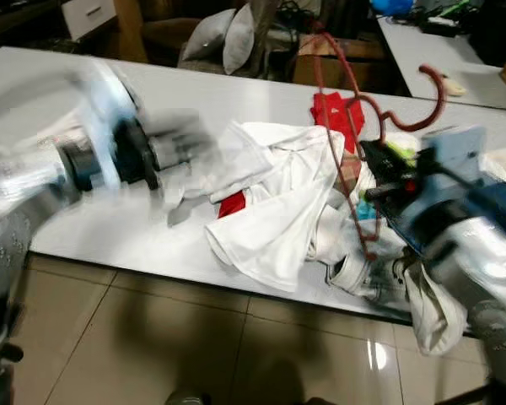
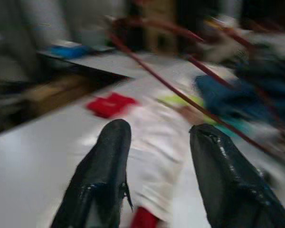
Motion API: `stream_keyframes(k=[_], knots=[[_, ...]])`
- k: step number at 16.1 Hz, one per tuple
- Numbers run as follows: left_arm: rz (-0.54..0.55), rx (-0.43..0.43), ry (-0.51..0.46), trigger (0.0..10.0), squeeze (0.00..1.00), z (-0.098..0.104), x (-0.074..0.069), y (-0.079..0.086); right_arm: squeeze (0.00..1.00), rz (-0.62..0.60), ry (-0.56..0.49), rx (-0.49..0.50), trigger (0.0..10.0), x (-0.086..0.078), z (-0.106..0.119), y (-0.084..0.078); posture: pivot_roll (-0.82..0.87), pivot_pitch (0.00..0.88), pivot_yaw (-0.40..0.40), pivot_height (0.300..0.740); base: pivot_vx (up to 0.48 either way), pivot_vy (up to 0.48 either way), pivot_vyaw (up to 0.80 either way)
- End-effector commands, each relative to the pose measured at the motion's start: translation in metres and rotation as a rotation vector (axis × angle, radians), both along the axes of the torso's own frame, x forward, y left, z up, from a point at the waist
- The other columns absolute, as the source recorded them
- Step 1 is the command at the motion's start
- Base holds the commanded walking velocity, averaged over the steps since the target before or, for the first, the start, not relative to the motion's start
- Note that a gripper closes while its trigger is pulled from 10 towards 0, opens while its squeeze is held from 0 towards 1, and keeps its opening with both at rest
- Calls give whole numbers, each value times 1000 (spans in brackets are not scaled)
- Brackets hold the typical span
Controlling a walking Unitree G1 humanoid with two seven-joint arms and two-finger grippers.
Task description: Hang hanger
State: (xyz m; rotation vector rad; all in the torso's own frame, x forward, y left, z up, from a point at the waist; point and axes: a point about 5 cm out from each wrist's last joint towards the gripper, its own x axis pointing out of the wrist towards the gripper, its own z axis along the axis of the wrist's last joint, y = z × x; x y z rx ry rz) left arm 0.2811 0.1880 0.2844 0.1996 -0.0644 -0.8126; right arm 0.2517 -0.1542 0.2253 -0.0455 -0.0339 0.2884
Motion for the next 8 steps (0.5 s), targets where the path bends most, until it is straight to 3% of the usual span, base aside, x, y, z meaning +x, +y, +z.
stream_keyframes(k=[1, 2, 3, 4, 5, 7, 8], knots=[[141, -29, -39, 10000, 1000, 0, 8, 5, 0, -52, 10, -30, 10000, -2, -2, 0, 30, 36, 5, 740, 0, 0, 0], [260, -57, -65, 10000, 1000, -8, 13, 5, 0, -83, 20, -52, 10000, -4, -6, 4, 24, 47, 19, 740, 0, 0, 0], [295, -62, -70, 10000, 1000, -11, 15, 5, 0, -93, 22, -57, 10000, -4, -7, 5, 24, 47, 19, 740, 0, 0, 0], [318, -72, -74, 10000, 878, -15, 15, 3, 0, -118, 29, -47, 10000, -5, -8, 6, 25, 57, 25, 740, 0, 0, 0], [391, -116, -56, 10000, 0, -33, 13, -5, 0, -162, 35, -21, 10000, -10, -12, 9, 20, 62, 31, 740, 0, 0, 0], [458, -142, -33, 10000, 0, -48, 10, -11, 0, -180, 34, 11, 10000, -14, -14, 14, 16, 65, 32, 740, 0, 0, 0], [478, -107, -28, 10000, 0, -58, 7, -17, 0, -195, 34, 32, 10000, -17, -17, 16, 14, 62, 27, 740, 0, 281, 0]])
